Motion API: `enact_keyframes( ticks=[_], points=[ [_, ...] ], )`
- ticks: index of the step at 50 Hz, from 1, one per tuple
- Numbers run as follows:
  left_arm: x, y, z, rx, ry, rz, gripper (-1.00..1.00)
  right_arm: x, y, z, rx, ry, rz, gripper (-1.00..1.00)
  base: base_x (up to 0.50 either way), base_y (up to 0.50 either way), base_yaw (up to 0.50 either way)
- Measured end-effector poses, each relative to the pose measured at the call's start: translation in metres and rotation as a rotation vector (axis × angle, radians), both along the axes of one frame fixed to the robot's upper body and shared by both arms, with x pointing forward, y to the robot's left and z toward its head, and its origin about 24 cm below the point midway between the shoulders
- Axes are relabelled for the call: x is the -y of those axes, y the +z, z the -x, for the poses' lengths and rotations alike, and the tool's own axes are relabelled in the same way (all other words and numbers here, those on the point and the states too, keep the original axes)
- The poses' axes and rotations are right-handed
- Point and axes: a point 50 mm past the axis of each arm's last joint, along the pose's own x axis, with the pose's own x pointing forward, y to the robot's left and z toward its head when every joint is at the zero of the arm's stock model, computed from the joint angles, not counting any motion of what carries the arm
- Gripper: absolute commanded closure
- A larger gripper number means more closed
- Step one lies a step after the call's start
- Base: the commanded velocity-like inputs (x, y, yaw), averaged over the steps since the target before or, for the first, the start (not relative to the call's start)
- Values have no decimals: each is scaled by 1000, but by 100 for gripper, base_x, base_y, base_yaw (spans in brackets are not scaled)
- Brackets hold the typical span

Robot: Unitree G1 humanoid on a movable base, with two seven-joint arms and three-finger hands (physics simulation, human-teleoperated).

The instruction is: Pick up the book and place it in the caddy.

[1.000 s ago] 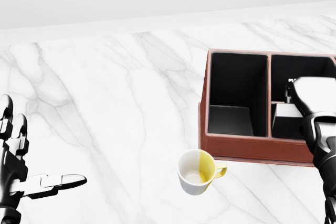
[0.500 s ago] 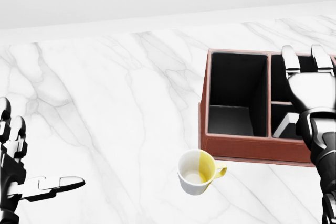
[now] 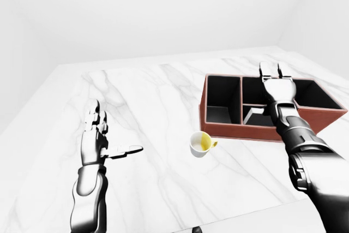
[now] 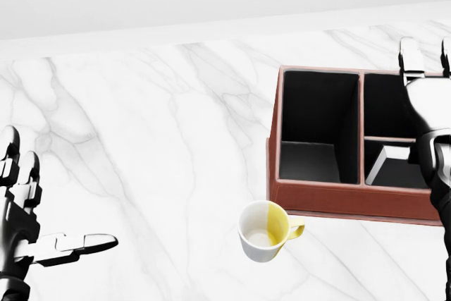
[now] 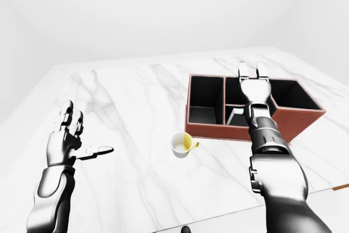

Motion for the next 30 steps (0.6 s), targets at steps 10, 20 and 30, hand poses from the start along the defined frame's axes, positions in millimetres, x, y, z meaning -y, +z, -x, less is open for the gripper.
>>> enact_keyframes(
  ticks=[10,20,30],
  points=[
    [4,3,-5,11,-17,0,-100,6,12,2,81,-10,-53,-100,0,0,0],
    [8,8,-8,35,-32,-5,-100,5,28,10,155,28,-242,-100,0,0,0],
    [11,16,-7,66,-44,-10,-100,-8,41,40,200,163,-438,-100,0,0,0]
  ],
)
